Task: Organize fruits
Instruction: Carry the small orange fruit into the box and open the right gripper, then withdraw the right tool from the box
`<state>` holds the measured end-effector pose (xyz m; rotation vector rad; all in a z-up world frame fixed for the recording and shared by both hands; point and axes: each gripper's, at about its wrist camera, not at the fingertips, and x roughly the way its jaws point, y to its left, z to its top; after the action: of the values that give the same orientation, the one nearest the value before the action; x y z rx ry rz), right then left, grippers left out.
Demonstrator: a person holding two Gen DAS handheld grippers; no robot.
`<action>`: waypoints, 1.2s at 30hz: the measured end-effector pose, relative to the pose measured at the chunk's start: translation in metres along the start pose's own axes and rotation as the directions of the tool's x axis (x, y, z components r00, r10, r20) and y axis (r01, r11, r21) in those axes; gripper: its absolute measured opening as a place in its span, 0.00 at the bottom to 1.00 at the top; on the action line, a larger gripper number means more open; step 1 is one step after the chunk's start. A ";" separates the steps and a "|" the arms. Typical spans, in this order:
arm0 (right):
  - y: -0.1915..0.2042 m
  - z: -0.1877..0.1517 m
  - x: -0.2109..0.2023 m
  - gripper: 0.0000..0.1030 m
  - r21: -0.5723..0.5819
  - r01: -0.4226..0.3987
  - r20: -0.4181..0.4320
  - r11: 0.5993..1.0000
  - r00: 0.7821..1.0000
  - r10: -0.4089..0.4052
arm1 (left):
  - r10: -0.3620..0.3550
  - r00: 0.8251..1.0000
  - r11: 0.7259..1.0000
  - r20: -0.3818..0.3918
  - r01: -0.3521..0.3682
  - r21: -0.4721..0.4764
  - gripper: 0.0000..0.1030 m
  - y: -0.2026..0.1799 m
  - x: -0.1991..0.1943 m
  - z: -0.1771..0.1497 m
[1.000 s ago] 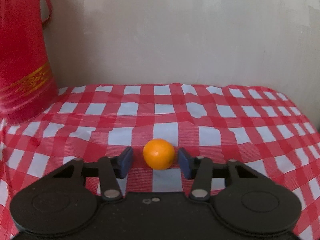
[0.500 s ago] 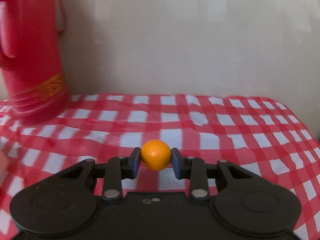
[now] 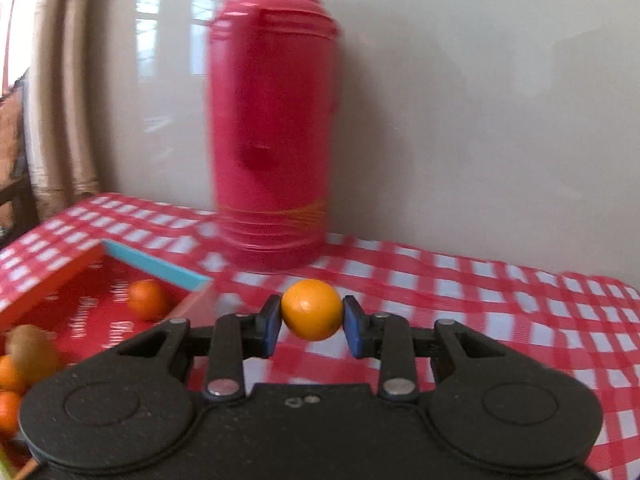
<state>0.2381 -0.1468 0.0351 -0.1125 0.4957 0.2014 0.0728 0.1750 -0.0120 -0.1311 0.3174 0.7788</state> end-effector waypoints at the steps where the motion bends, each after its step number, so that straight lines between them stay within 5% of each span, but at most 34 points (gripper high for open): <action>1: 0.009 0.000 -0.002 0.24 -0.011 -0.020 0.003 1.000 1.000 0.020 | 0.003 1.000 1.000 0.000 -0.003 0.000 1.00 0.002 0.000 0.000; 11: 0.075 -0.010 -0.009 0.24 -0.088 -0.153 -0.029 0.984 0.988 0.151 | 0.022 1.000 1.000 0.004 -0.022 0.006 1.00 0.016 -0.006 -0.001; 27: 0.131 -0.027 -0.003 0.24 -0.174 -0.242 -0.083 0.955 0.970 0.230 | 0.037 0.999 0.999 -0.001 -0.037 -0.002 1.00 0.028 -0.002 0.000; 31: 0.135 -0.028 -0.003 0.32 -0.190 -0.229 -0.079 0.955 0.973 0.217 | 0.036 0.999 0.999 -0.001 -0.036 -0.002 1.00 0.028 -0.002 0.000; 36: 0.129 -0.029 -0.013 0.57 -0.176 -0.207 -0.056 0.962 0.978 0.201 | 0.020 1.000 1.000 -0.002 -0.020 0.004 1.00 0.025 -0.003 0.000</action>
<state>0.1851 -0.0283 0.0083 -0.2433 0.5263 0.4475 0.0534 0.1905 -0.0107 -0.1254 0.3224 0.7977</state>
